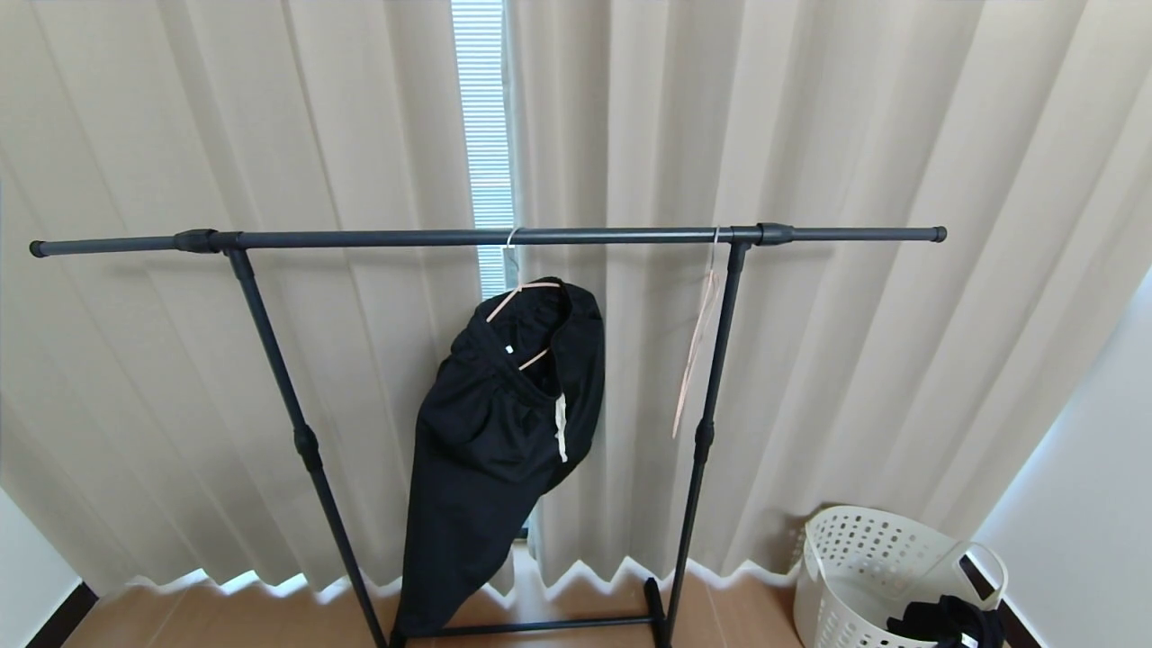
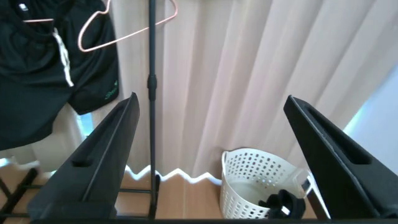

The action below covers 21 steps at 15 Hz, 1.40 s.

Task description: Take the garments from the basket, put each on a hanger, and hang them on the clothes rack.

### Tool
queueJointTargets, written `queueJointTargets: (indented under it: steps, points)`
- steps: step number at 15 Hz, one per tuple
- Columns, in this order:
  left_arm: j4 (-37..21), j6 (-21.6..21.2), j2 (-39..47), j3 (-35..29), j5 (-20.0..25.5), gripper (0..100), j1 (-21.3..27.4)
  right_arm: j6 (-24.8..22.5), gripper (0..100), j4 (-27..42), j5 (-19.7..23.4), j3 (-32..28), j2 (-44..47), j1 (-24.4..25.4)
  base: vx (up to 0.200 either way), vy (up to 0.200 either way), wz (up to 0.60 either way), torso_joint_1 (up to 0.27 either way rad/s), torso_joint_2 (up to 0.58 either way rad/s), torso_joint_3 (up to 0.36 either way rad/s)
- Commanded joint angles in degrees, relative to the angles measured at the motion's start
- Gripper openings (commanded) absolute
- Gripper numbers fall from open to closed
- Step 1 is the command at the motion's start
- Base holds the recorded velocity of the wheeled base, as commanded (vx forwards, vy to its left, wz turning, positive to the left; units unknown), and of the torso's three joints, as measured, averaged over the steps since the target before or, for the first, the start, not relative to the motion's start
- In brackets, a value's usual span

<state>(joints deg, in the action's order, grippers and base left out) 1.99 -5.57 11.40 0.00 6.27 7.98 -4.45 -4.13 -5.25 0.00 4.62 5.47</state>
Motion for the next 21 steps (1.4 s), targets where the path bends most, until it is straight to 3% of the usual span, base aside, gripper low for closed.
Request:
queueJointTargets:
  steps: [1,2,4,5,7,9,11,14,21]
  points:
    - [0.3,-0.76,-6.92,0.0,3.4,100,-2.01,0.49,100,2.64,5.87,0.0,-1.37,-3.45,0.0,0.0,0.0,0.0,0.0,0.0]
    - [0.21,-0.41,-6.04,0.0,4.02,100,-1.92,0.49,100,4.48,8.24,-0.09,-2.42,-4.33,0.0,0.0,0.0,0.0,0.0,0.0]
    - [0.03,-0.49,-5.6,0.0,3.58,100,-2.1,0.58,100,4.48,8.77,-0.09,-4.09,-4.68,0.0,0.0,0.0,0.0,0.0,0.0]
    - [-0.05,-0.84,-4.28,0.0,1.03,100,-3.77,0.58,100,4.4,8.77,-0.09,-4.36,-4.95,0.0,0.0,0.0,0.0,0.0,0.0]
    - [-0.05,-1.02,-5.6,0.0,0.5,100,-9.3,0.67,100,4.31,8.77,-0.09,-4.36,-5.03,0.0,0.0,0.0,0.0,0.0,0.0]
    - [0.39,-1.55,-11.4,0.0,3.05,100,-7.9,0.85,100,4.13,8.68,0.0,-4.36,-5.03,0.0,0.0,0.0,0.0,0.0,0.0]
    - [0.83,-1.37,-11.4,0.0,5.34,100,-7.9,1.64,100,4.04,8.86,0.0,-4.36,-5.03,0.0,0.0,0.0,0.0,0.0,0.0]
    - [0.74,0.47,-11.4,0.0,5.6,100,-7.81,3.22,100,4.13,11.14,-0.09,-4.36,-5.03,0.0,0.0,0.0,0.0,0.0,0.0]
    - [0.65,0.39,-11.4,0.0,5.6,100,-7.63,2.6,100,4.31,11.41,-0.09,-2.95,-4.51,0.0,0.0,0.0,0.0,0.0,0.0]
